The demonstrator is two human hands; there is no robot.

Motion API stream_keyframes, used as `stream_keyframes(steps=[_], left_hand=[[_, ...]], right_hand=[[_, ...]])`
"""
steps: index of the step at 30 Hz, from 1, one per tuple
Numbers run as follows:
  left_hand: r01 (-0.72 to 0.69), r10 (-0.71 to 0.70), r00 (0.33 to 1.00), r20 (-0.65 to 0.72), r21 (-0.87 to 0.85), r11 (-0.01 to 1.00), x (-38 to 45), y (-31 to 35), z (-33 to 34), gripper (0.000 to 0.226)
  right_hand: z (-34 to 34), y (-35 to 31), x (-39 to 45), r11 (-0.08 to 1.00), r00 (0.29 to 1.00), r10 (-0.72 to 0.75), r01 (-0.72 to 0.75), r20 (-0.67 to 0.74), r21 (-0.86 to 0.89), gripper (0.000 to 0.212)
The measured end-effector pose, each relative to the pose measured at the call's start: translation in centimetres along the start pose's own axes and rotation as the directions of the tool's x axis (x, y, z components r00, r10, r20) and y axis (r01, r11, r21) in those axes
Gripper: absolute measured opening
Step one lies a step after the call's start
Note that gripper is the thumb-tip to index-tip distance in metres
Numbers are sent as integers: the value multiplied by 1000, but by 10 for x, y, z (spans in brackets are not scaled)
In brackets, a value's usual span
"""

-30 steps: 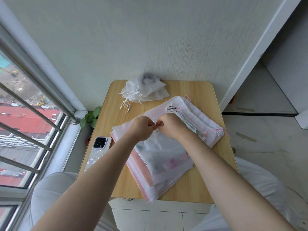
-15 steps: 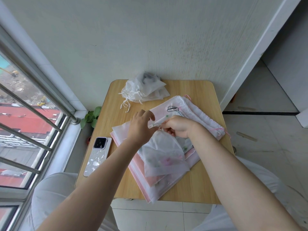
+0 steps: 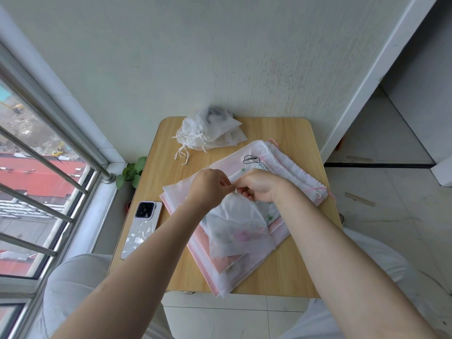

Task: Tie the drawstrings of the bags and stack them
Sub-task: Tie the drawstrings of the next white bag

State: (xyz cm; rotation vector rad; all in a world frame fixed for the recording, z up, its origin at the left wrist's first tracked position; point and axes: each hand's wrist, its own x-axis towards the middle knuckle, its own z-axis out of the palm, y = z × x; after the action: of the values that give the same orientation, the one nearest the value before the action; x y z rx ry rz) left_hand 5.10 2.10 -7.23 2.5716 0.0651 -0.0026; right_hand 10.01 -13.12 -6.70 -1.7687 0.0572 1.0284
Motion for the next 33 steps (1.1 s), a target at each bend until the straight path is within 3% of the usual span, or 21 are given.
stream_keyframes(steps=[4,6,9,11,14,16,18,19,22,24,27,30,31,33], left_hand=[[45,-55,982,179,61,997,6,7,-9,24],[143,-122,943,311,-45,989,8,7,-11,25],[346,-207,877,433,-272,898,8,5,-15,22],[363,-204,857,474,-274,890,6,-2,-18,24],[129,-131,871,474,36,991,4,-13,-24,32],[-5,-105,866,489,219,976,5,-17,-26,36],[-51,-90,874,477,275,960,7,-18,-26,38],[-45,-74,894,442,254,966,10,-21,-26,35],[34,-25,946,323,-23,999,15,-25,-28,30],[-20,21,927,374,-7,1000,18,-19,-27,40],[-10,4,955,295,18,1000,26,-15,-19,26],[121,-116,976,182,-19,992,35,-24,-20,21],[159,-149,976,158,-55,986,38,-27,-22,22],[239,-224,968,116,-143,960,45,-29,-25,23]], right_hand=[[-4,4,-1,995,996,-82,84,-30,54,16],[-4,4,-2,991,988,-123,127,-90,35,15],[1,3,-3,982,973,-174,160,-150,-99,8],[-1,6,0,955,954,-214,160,-208,-248,12],[-6,11,5,863,874,-321,111,-365,-493,20],[-4,11,8,838,844,-360,106,-398,-535,15],[0,10,11,824,843,-366,98,-393,-558,18],[0,8,11,827,849,-367,110,-381,-552,15],[-6,-1,4,839,865,-387,187,-318,-512,5],[-4,-7,1,846,863,-417,255,-285,-467,4],[-2,-17,2,860,837,-439,287,-326,-422,17],[-19,-23,-2,843,915,-297,117,-274,-524,52],[-25,-25,-5,806,954,-199,30,-223,-591,54],[-32,-31,2,694,986,-13,-112,-168,-711,30]])
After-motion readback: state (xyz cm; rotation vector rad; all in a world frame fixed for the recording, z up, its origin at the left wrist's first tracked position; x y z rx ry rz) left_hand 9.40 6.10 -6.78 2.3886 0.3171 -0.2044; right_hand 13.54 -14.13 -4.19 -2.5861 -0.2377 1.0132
